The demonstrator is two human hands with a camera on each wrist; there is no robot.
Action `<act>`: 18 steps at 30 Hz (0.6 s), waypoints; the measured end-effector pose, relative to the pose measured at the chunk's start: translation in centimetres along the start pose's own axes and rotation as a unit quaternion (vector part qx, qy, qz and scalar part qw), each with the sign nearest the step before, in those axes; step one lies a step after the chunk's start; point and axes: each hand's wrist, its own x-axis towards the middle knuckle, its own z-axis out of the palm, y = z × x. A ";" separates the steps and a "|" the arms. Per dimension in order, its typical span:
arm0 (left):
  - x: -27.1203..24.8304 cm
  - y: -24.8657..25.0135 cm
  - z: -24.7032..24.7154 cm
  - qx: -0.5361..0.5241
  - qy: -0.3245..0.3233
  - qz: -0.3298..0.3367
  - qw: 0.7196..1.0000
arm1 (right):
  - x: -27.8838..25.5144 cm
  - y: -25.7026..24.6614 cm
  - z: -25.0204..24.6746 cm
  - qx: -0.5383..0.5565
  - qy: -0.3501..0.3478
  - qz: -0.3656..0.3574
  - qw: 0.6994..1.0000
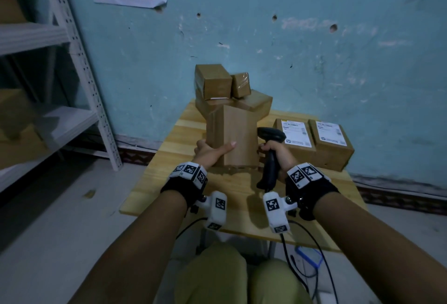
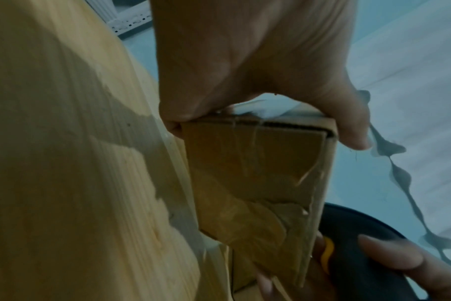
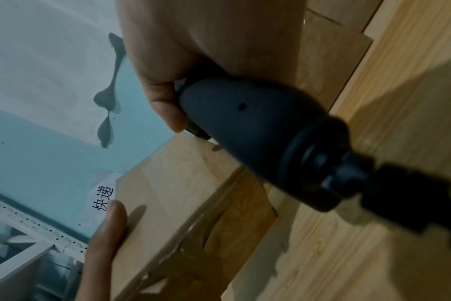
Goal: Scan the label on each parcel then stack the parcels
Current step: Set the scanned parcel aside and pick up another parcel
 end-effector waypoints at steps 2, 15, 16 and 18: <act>-0.3 0.1 0.1 -0.009 -0.004 -0.006 1.000 | 0.0 0.1 0.0 0.006 -0.002 0.000 1.000; -0.7 -0.6 0.0 -0.176 -0.109 -0.075 0.975 | -0.5 0.0 0.0 0.041 -0.012 0.013 0.999; -0.6 -0.7 0.0 -0.182 -0.115 -0.077 0.973 | -0.4 0.0 0.0 0.049 -0.008 0.006 0.999; -0.3 -1.0 0.1 -0.199 -0.122 -0.092 0.968 | -0.2 0.0 0.0 0.072 -0.008 -0.005 0.997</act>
